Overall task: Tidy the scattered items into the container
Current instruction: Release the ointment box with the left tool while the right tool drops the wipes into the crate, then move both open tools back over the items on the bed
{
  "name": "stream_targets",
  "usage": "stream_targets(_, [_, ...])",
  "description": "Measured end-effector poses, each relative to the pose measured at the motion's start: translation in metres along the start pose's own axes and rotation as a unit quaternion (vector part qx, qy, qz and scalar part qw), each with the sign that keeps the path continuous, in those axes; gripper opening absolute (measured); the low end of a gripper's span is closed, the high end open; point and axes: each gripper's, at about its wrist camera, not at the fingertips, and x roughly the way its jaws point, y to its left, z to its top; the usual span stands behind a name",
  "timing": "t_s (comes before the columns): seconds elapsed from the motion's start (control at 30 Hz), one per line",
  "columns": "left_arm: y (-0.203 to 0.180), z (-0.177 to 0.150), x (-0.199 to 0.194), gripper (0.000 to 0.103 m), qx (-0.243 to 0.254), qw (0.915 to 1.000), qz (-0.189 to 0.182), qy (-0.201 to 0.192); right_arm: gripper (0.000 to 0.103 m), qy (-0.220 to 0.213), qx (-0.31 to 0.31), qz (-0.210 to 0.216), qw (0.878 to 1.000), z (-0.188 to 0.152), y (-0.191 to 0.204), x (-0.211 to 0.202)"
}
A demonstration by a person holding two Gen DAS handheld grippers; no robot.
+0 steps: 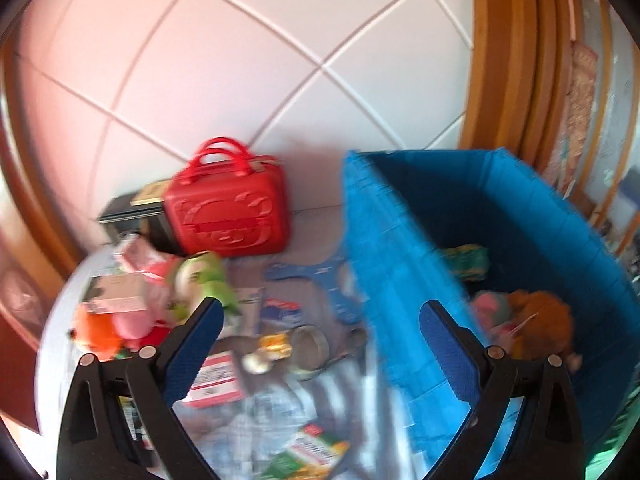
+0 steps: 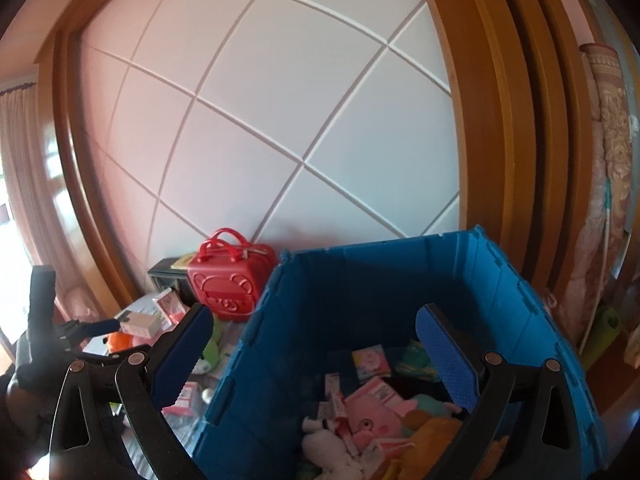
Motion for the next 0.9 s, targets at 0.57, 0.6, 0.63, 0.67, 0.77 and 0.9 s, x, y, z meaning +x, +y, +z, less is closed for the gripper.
stream_targets(0.57, [0.163,-0.137,-0.031,0.100,-0.093,0.9903,0.067,0.077,0.103,0.020,-0.062,0.048,0.997,-0.018,0.126,0.000])
stream_targets(0.6, [0.170,-0.143,-0.032,0.100,-0.096,0.9901,0.067,0.078,0.103,0.019,-0.066,0.047,0.997,-0.017,0.133,-0.001])
stream_targets(0.63, [0.176,-0.148,-0.033,0.100,-0.096,0.9899,0.068,0.079,0.103,0.018,-0.070,0.047,0.996,-0.017,0.141,-0.003])
stream_targets(0.67, [0.182,-0.153,-0.034,0.100,-0.097,0.9896,0.069,0.080,0.103,0.017,-0.074,0.047,0.996,-0.017,0.150,-0.006])
stream_targets(0.77, [0.203,-0.170,-0.036,0.100,-0.105,0.9885,0.069,0.084,0.103,0.017,-0.081,0.054,0.995,-0.020,0.175,-0.011])
stream_targets(0.9, [0.231,-0.195,-0.037,0.100,-0.109,0.9872,0.069,0.093,0.103,0.025,-0.095,0.056,0.994,-0.036,0.212,-0.014])
